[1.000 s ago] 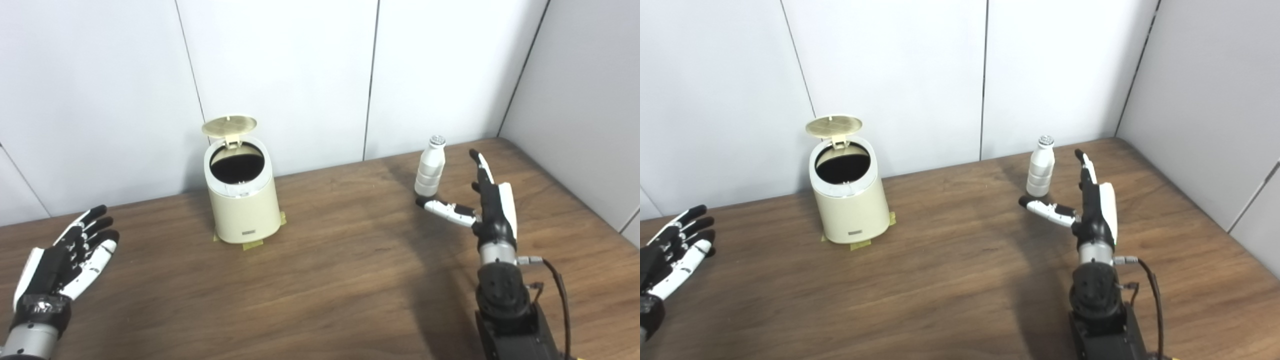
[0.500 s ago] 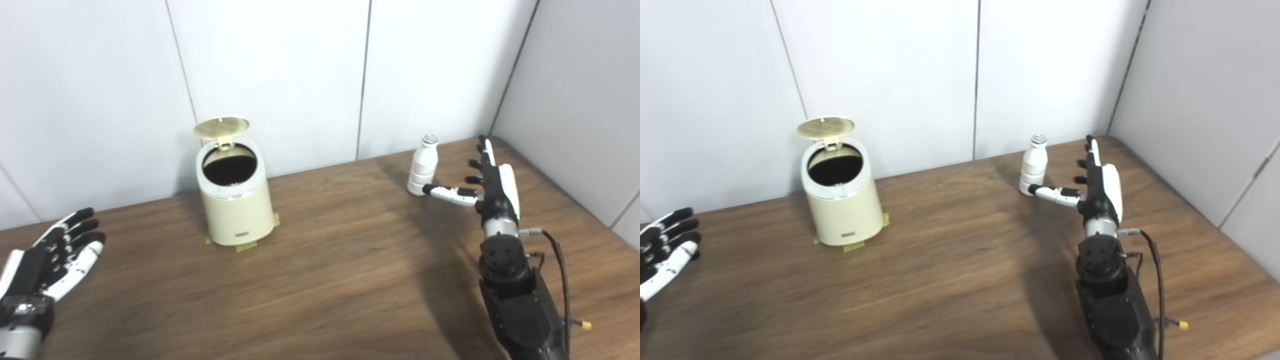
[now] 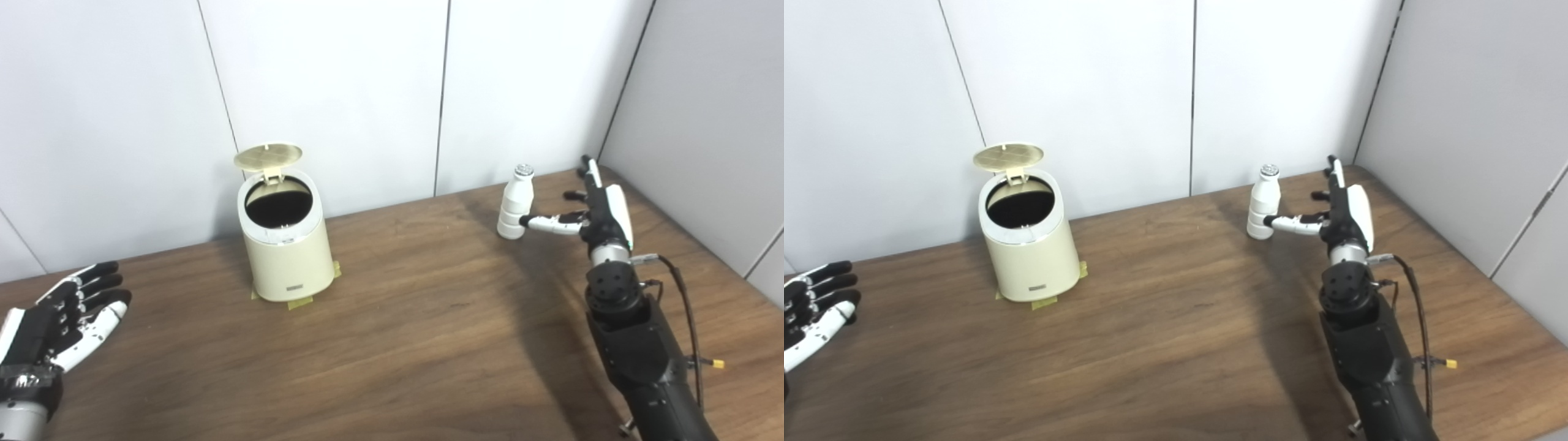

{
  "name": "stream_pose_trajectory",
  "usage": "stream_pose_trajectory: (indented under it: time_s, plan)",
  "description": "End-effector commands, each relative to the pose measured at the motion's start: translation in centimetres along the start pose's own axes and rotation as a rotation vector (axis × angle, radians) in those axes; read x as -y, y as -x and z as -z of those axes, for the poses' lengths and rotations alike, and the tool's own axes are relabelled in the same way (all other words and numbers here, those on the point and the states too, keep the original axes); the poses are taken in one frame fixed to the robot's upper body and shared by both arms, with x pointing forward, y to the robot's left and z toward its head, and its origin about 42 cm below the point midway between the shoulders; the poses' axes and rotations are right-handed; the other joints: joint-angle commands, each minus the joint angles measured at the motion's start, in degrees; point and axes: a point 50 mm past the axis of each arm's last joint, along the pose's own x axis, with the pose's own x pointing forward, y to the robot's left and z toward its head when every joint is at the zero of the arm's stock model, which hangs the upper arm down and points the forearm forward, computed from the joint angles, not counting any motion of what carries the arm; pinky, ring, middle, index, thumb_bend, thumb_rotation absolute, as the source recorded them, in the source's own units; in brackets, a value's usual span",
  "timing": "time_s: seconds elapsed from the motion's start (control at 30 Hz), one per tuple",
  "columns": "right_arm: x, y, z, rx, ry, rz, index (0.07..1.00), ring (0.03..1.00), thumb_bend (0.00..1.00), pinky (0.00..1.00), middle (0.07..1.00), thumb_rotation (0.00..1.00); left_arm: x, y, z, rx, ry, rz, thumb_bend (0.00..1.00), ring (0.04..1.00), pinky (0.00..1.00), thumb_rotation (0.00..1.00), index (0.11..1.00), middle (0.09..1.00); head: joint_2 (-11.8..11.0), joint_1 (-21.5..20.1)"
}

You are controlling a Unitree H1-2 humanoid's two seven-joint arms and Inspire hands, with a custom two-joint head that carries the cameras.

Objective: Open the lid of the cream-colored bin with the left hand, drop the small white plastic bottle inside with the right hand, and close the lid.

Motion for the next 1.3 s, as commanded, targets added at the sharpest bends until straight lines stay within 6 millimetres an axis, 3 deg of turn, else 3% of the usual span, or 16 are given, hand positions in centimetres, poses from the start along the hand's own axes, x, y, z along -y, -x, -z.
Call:
stream_pose_trajectory:
  time_s: [0.0, 0.13, 0.23, 0.33, 0.53, 0.63, 0.8, 1.1, 1.27]
  plan:
    - [1.6, -2.0, -3.5, 0.118, -0.008, 0.049, 0.952, 0.758, 0.91, 0.50, 0.926, 0.13, -0.7, -0.3, -2.5, 0.092, -0.029, -0.033, 0.45, 0.798, 0.69, 0.28, 0.823, 0.801, 0.06, -0.02]
    - [1.0, -2.5, -4.2, 0.133, -0.017, 0.017, 0.938, 0.720, 0.93, 0.49, 0.933, 0.14, -0.6, -0.2, -2.6, 0.095, -0.038, -0.028, 0.45, 0.796, 0.68, 0.32, 0.816, 0.800, 0.21, -0.06]
    - [0.6, -2.9, -4.5, 0.132, 0.006, -0.014, 0.942, 0.849, 0.94, 0.69, 0.937, 0.16, -0.5, -0.1, -2.6, 0.087, -0.047, -0.028, 0.45, 0.796, 0.68, 0.32, 0.815, 0.801, 0.26, 0.16]
    - [0.0, -3.1, -4.5, 0.132, 0.015, -0.035, 0.944, 0.914, 0.92, 0.78, 0.945, 0.14, -0.5, 0.0, -2.6, 0.086, -0.050, -0.029, 0.44, 0.800, 0.69, 0.31, 0.818, 0.806, 0.26, 0.25]
    - [-1.5, -2.8, -4.3, 0.099, 0.000, -0.055, 0.945, 0.903, 0.90, 0.81, 0.938, 0.09, -0.6, 0.1, -2.6, 0.088, -0.051, -0.028, 0.43, 0.796, 0.68, 0.31, 0.826, 0.806, 0.40, 0.48]
    - [-1.8, -2.7, -4.1, 0.091, -0.005, -0.060, 0.936, 0.838, 0.88, 0.71, 0.910, 0.09, -0.5, 0.2, -2.7, 0.091, -0.052, -0.029, 0.43, 0.793, 0.68, 0.32, 0.828, 0.804, 0.56, 0.86]
    - [-2.0, -2.5, -3.9, 0.092, 0.015, -0.062, 0.930, 0.802, 0.89, 0.66, 0.873, 0.10, -0.3, 0.5, -2.8, 0.093, -0.042, -0.029, 0.42, 0.789, 0.68, 0.28, 0.816, 0.797, 0.72, 1.09]
    - [-1.9, -2.7, -3.3, 0.107, 0.031, -0.063, 0.872, 0.811, 0.87, 0.70, 0.848, 0.11, 0.0, 0.8, -2.8, 0.092, -0.049, -0.032, 0.40, 0.789, 0.68, 0.26, 0.824, 0.800, 1.06, 1.28]
    - [-2.1, -2.9, -2.9, 0.116, 0.050, -0.051, 0.821, 0.781, 0.84, 0.69, 0.818, 0.19, 0.2, 1.0, -2.8, 0.095, -0.047, -0.033, 0.39, 0.809, 0.72, 0.25, 0.838, 0.814, 1.20, 1.43]
